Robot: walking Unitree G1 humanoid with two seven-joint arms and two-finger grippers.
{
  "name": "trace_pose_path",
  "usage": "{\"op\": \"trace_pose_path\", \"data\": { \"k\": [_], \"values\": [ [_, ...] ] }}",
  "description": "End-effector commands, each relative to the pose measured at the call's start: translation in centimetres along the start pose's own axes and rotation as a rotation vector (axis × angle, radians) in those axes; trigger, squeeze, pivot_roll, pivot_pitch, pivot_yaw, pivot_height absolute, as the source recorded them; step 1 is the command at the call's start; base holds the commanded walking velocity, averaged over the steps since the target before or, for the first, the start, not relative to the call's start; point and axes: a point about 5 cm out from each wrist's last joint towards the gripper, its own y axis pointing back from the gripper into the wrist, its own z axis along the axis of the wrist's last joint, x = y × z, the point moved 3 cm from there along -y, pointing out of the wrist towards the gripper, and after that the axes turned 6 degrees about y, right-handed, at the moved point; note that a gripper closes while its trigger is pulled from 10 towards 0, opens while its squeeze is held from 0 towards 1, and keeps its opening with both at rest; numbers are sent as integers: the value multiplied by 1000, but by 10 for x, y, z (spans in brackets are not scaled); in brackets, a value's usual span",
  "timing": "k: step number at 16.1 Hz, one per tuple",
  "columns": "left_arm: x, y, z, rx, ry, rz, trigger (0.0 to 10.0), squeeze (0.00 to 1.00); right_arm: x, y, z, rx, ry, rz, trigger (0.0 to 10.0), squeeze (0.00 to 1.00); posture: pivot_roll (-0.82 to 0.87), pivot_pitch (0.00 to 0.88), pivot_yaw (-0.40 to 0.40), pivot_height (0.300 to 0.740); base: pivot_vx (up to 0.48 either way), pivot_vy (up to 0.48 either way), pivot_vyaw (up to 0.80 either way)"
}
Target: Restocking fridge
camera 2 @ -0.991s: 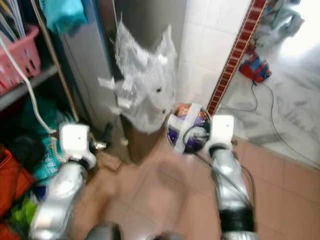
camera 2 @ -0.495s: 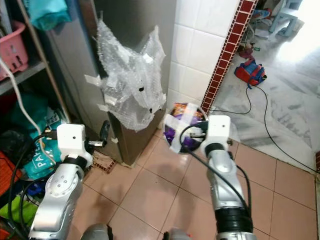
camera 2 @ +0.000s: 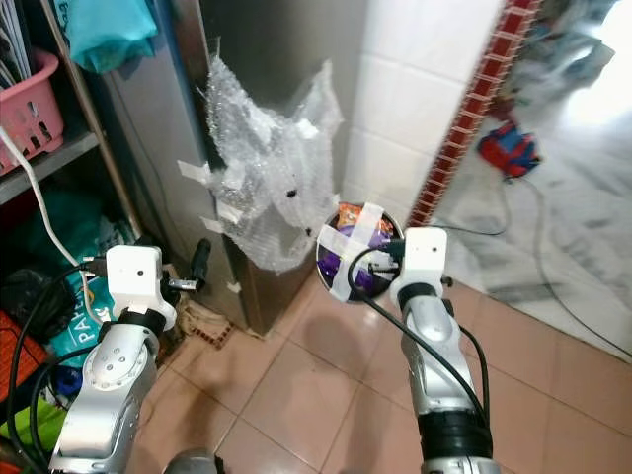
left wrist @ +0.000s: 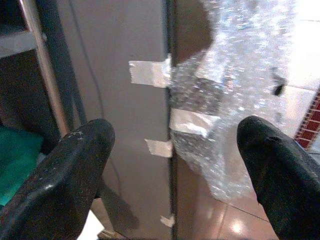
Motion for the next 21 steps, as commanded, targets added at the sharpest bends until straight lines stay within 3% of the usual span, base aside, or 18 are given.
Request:
{"op": "trace_pose_path", "data": {
  "k": [1,8,12,14,18,21],
  "values": [
    [-2,-1,1,-2,0,-11,10000,0,0,-3,8,-33,-2,-4,10000,0,82,37,-34,740,292,0,0],
    [2,1,1,-4,7,10,10000,0,-5,2,6,-37,5,-17,10000,0,82,42,-34,740,244,0,0],
    [22,9,7,-40,-22,124,10000,0,-9,14,-1,-24,26,-17,10000,0,80,54,-28,740,0,0,0],
    [25,9,2,-16,-17,129,10000,0,-11,16,-7,-14,40,-23,10000,0,82,56,-17,740,0,0,0],
    [37,-6,8,-36,-43,147,10000,0,-14,22,-10,-4,41,-35,10000,0,71,66,-18,740,0,0,0],
    [38,-23,0,5,6,109,10000,0,-15,29,-9,-1,41,-33,10000,0,48,65,-17,740,0,0,0]
  ]
}}
